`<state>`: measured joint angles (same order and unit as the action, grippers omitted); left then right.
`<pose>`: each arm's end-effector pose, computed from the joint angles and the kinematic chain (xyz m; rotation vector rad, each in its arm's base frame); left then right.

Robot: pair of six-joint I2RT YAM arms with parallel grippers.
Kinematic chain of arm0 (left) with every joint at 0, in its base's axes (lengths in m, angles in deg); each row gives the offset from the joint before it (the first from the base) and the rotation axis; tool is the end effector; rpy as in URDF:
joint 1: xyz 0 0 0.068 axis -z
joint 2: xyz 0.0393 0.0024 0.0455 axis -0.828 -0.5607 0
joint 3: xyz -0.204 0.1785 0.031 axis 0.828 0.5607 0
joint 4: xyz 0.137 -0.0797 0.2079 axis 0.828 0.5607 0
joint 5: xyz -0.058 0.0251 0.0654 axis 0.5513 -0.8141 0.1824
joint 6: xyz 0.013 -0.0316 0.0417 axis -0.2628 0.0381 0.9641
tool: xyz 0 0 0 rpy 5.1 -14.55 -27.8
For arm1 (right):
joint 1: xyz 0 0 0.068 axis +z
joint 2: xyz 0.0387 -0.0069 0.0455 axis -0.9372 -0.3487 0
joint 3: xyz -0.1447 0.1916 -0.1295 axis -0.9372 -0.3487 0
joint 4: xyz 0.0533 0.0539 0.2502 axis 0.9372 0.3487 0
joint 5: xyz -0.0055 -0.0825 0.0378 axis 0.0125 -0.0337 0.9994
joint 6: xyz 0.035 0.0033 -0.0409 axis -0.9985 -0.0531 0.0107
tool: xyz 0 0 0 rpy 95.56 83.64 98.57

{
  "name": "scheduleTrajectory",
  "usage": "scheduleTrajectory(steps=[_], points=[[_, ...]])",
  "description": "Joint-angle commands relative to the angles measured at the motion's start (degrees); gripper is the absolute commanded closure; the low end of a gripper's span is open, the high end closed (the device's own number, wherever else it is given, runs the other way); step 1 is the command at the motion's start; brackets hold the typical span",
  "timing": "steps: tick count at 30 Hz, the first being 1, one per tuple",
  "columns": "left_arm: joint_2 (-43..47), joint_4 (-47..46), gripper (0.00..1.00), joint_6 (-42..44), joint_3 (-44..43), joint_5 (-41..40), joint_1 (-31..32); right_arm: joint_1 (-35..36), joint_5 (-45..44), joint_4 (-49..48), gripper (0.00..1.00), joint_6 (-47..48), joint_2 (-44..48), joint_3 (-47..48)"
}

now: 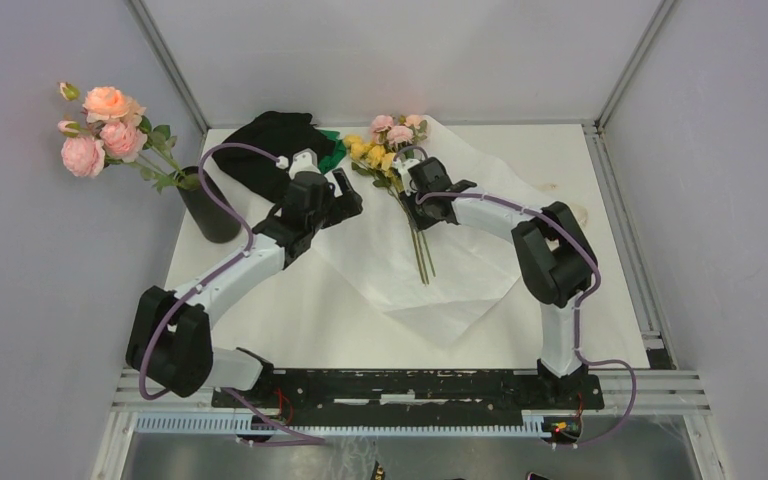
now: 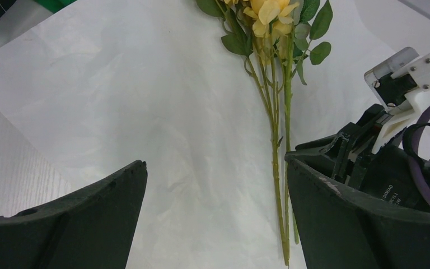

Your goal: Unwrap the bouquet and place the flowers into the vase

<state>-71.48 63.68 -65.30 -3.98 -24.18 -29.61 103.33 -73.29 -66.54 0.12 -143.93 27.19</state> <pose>0.2782 -0.1287 0.2641 -0.3439 2.0933 -0.4355 0.3616 0.2409 0.1829 -0.6321 2.4212 0.2646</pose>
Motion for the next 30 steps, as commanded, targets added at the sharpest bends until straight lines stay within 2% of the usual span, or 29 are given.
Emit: scheduleTrajectory(steps=[1, 10, 14, 16, 17, 30], points=[[-0.5, -2.8, 0.0, 1.0, 0.2, 0.9, 0.3, 0.0, -1.9, -0.5, 0.66, -0.5, -1.1, 2.2], [0.9, -2.4, 0.0, 1.6, 0.6, -0.2, 0.3, -0.1, -1.4, -1.1, 0.69, 0.1, -2.9, 1.9], [0.7, -2.5, 0.0, 1.7, 0.6, -0.2, 0.3, -0.1, -1.2, -1.2, 0.83, 0.2, -3.1, 1.9], [0.5, -2.5, 0.0, 1.7, 0.5, 0.0, 0.3, -0.1, -1.0, -0.8, 0.97, 0.6, -3.1, 2.0], [0.4, -2.4, 0.0, 1.7, 0.5, 0.0, 0.3, -0.1, -1.2, -0.5, 1.0, 0.9, -2.9, 2.1], [-1.3, -3.3, 0.0, 1.4, 0.2, 1.2, 0.3, -0.1, -1.2, -3.0, 1.0, 1.3, 9.3, -1.4]])
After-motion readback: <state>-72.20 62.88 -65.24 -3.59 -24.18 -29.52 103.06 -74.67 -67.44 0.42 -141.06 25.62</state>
